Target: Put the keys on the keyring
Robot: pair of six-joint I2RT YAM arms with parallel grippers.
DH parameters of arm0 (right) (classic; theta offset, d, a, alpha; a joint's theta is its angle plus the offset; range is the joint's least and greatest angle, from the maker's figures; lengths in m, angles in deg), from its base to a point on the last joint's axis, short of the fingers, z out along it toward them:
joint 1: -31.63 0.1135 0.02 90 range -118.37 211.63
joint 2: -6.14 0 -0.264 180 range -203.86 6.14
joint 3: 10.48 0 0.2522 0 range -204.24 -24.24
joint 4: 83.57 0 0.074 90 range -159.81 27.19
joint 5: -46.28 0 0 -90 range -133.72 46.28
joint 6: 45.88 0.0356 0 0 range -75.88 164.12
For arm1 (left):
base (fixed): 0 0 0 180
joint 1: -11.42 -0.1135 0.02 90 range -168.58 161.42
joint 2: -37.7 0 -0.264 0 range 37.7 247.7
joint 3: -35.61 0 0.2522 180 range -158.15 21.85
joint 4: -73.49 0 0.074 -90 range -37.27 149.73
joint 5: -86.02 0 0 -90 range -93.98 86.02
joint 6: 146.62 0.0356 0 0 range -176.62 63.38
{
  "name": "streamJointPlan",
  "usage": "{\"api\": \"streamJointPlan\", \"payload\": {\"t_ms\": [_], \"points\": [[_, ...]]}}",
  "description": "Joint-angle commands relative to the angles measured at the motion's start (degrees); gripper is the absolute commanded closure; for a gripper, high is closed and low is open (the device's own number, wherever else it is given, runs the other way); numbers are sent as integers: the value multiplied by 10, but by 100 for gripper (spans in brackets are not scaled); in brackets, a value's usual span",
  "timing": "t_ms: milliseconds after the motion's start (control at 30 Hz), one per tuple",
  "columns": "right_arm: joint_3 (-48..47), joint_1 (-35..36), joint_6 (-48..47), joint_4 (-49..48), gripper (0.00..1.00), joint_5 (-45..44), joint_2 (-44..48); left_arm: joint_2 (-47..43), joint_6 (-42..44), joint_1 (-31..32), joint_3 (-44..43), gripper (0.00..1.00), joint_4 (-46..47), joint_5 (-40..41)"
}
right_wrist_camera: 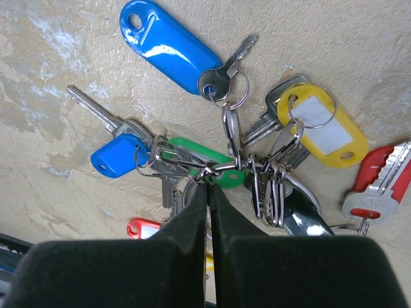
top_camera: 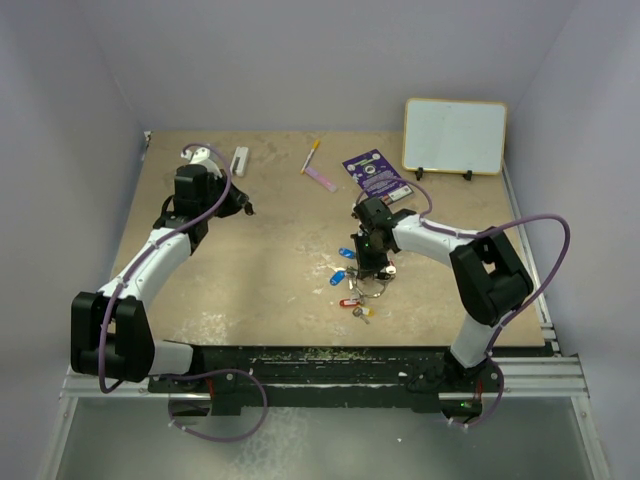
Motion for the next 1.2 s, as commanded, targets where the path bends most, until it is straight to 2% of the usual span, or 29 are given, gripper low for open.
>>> {"api": "streamJointPlan", "payload": {"t_ms": [0, 400, 833, 933, 1067, 1167], "points": [[20, 6, -1, -1, 100, 23, -1, -8, -7, -3, 0, 96, 26, -12], [22, 7, 35, -16, 100, 58, 66, -4, -35, -3, -21, 96, 13, -29], [72, 7, 85, -17, 100, 248, 102, 3, -68, -3, -44, 96, -7, -56], [46, 6, 82, 32, 100, 261, 89, 5, -70, -3, -49, 96, -13, -64], [-40, 5, 59, 189, 100, 173, 68, 9, -71, -3, -52, 96, -13, -66], [-76, 3, 49, 239, 100, 161, 54, 12, -76, -3, -53, 96, -13, -69]]}}
